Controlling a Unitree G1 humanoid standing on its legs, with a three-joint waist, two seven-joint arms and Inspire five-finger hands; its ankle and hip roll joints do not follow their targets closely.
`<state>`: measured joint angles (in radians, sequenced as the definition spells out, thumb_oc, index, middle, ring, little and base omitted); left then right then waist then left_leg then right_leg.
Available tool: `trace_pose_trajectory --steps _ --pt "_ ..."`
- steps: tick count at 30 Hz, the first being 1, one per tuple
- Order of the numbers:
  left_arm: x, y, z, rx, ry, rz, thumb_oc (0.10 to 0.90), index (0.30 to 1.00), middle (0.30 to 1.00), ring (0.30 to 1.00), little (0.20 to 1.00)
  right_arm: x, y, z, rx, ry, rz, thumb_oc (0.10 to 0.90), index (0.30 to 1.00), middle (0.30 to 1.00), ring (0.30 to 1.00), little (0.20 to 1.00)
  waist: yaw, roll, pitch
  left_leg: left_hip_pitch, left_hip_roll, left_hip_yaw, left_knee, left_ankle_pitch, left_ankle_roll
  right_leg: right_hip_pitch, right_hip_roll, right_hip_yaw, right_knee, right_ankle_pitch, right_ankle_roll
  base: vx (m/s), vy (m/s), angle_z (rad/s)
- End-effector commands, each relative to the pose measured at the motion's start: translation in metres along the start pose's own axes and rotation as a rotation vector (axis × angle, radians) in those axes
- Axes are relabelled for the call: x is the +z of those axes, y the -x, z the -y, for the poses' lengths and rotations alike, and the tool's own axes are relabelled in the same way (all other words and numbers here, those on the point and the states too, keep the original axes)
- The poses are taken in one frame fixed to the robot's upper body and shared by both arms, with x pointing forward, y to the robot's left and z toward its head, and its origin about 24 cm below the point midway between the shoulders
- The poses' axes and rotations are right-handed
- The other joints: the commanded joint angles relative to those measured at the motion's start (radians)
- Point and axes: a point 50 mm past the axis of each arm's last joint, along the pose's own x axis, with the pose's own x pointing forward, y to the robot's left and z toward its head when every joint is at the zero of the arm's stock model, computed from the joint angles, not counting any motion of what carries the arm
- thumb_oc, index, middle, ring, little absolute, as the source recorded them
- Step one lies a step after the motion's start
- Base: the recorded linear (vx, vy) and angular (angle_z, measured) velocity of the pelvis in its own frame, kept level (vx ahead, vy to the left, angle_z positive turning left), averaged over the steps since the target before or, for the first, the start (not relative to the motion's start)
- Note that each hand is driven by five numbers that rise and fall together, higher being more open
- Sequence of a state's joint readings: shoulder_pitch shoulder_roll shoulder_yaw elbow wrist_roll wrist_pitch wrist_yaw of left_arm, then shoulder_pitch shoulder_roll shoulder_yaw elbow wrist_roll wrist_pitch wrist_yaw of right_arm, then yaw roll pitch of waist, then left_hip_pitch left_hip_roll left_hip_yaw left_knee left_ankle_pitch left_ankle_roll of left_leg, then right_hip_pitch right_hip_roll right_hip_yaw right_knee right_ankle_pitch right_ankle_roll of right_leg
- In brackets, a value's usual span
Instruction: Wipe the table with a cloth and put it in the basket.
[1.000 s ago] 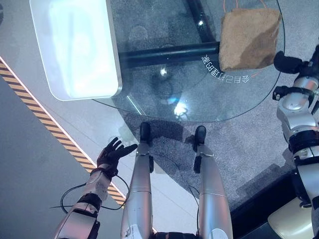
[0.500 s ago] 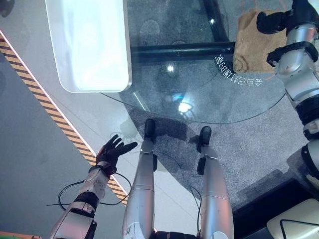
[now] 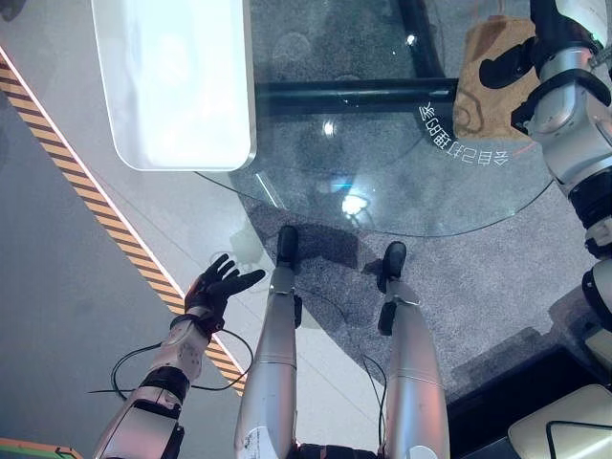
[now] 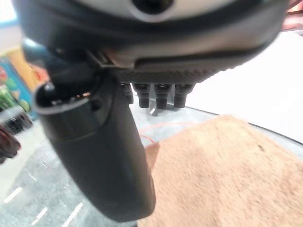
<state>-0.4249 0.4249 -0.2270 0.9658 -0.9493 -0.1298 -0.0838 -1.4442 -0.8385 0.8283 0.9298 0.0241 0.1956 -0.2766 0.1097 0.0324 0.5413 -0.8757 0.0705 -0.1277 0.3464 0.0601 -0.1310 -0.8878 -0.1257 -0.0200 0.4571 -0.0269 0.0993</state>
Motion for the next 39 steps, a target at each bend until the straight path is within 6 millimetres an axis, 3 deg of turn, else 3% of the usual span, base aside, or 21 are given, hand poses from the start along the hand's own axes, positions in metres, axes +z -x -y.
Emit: trace_pose_trajectory --steps 1,24,39 --pt "-0.01 0.018 -0.038 0.074 -0.041 -0.039 0.8 0.9 0.9 0.9 0.9 0.006 -0.011 0.065 -0.165 0.084 0.023 0.8 0.9 0.9 0.9 0.9 0.0 0.018 -0.021 -0.012 -0.109 0.04 -0.001 -0.016 0.098 0.02 0.082 -0.11 -0.037 -0.025 -0.081 0.02 0.0 0.03" --pt "-0.007 0.019 -0.039 0.061 -0.066 -0.041 0.8 0.9 0.9 0.9 0.9 0.015 -0.015 0.068 -0.073 0.428 0.042 0.8 0.9 0.9 0.9 0.9 0.02 0.025 -0.021 -0.034 -0.118 0.024 0.008 -0.007 0.103 -0.007 0.08 -0.119 -0.013 -0.023 -0.081 0.0 -0.002 0.0" --pt "-0.01 0.021 -0.039 0.05 -0.073 -0.047 0.8 0.9 0.9 0.9 0.9 0.017 -0.015 0.061 -0.01 0.453 0.031 0.8 0.9 0.9 0.9 0.9 0.03 0.033 -0.021 -0.042 -0.122 0.018 0.011 -0.003 0.103 -0.019 0.079 -0.123 0.002 -0.028 -0.084 0.0 0.0 0.02"
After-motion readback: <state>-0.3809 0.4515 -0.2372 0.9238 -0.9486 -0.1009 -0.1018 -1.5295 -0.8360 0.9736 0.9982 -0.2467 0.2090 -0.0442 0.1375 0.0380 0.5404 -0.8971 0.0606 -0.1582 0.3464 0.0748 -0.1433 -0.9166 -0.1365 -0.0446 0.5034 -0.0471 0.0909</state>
